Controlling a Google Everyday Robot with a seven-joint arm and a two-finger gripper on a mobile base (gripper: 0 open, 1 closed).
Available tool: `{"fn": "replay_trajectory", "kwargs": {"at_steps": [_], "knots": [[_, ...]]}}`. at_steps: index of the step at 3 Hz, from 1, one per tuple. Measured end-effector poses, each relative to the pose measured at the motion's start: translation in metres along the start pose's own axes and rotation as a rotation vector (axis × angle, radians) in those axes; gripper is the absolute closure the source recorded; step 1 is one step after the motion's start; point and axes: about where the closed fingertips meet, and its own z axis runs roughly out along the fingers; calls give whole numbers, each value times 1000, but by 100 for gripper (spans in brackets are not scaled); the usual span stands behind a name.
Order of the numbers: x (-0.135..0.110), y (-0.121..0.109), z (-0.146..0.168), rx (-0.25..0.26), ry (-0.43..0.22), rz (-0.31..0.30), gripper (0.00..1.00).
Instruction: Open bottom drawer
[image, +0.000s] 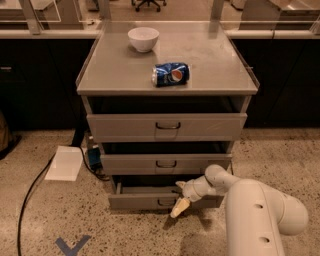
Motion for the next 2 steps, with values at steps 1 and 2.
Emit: {"fn": "replay_trajectory", "kwargs": {"at_steps": [1,2], "knots": [[4,-10,12,-21,19,-2,0],[22,-12,30,-58,33,35,0]]}}
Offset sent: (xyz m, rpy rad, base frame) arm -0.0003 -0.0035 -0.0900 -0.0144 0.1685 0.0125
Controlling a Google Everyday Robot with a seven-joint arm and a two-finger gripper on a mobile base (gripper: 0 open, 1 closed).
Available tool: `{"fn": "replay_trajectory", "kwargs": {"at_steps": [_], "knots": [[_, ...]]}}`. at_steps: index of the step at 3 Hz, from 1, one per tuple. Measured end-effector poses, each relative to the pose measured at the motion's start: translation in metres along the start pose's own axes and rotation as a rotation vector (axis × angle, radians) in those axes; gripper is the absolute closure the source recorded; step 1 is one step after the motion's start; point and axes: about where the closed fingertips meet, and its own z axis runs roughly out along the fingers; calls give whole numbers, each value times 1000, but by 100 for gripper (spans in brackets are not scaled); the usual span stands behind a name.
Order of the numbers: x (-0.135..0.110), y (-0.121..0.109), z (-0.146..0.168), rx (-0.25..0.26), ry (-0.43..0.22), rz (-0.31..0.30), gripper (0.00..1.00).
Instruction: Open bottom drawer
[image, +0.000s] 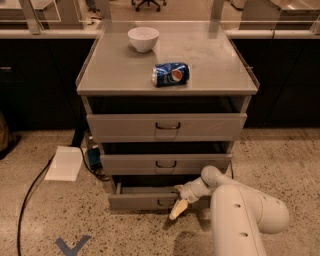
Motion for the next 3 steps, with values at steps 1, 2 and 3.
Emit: {"fn": "replay_trajectory", "kwargs": {"at_steps": [1,2,3], "knots": [[18,10,10,-38,5,49,0],[15,12,6,-38,5,49,0],[10,16,-31,32,-40,98,0]]}}
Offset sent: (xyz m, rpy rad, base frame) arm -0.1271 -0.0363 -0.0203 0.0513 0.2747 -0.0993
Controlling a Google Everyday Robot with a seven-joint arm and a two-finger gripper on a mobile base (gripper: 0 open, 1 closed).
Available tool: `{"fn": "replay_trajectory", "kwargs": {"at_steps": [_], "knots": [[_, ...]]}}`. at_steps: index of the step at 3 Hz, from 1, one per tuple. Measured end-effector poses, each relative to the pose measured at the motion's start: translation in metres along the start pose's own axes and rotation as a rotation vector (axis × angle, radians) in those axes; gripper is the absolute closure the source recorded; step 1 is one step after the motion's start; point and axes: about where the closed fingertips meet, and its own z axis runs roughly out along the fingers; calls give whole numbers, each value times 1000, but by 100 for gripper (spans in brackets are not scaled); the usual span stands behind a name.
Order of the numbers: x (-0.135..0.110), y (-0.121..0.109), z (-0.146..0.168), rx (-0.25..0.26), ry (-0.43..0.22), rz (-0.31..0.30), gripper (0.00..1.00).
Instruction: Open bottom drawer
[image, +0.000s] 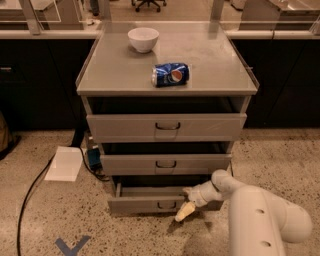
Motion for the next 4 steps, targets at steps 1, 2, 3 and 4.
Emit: {"fn": "replay_trajectory", "kwargs": {"at_steps": [1,2,3,4], "knots": [[16,30,-3,-38,5,36,0],[16,30,-3,-38,5,36,0],[8,28,-3,-31,7,4,0],[9,24,10,-49,24,-11,0]]}}
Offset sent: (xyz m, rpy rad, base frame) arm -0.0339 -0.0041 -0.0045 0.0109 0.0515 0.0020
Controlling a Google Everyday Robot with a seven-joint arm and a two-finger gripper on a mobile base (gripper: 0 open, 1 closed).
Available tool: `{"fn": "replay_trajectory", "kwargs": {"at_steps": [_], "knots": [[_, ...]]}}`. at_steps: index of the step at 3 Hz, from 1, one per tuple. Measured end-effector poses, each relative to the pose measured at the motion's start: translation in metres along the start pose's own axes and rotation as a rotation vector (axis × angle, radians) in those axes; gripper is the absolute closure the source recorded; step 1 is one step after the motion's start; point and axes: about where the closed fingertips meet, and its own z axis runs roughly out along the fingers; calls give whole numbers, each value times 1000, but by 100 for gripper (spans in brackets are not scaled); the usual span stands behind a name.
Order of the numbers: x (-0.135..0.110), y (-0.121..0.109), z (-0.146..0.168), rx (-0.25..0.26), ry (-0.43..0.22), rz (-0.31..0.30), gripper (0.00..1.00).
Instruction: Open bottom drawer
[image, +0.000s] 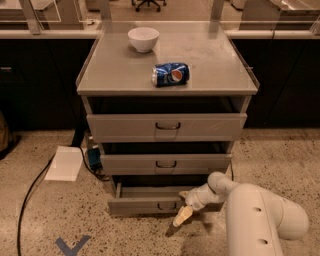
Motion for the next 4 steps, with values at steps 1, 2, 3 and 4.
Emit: {"fn": "replay_trajectory", "kwargs": {"at_steps": [1,2,3,4], "knots": [[6,0,9,-22,14,14,0],[8,1,12,-34,21,24,0],[13,6,15,-52,27,42,0],[22,18,14,-71,30,73,0]]}}
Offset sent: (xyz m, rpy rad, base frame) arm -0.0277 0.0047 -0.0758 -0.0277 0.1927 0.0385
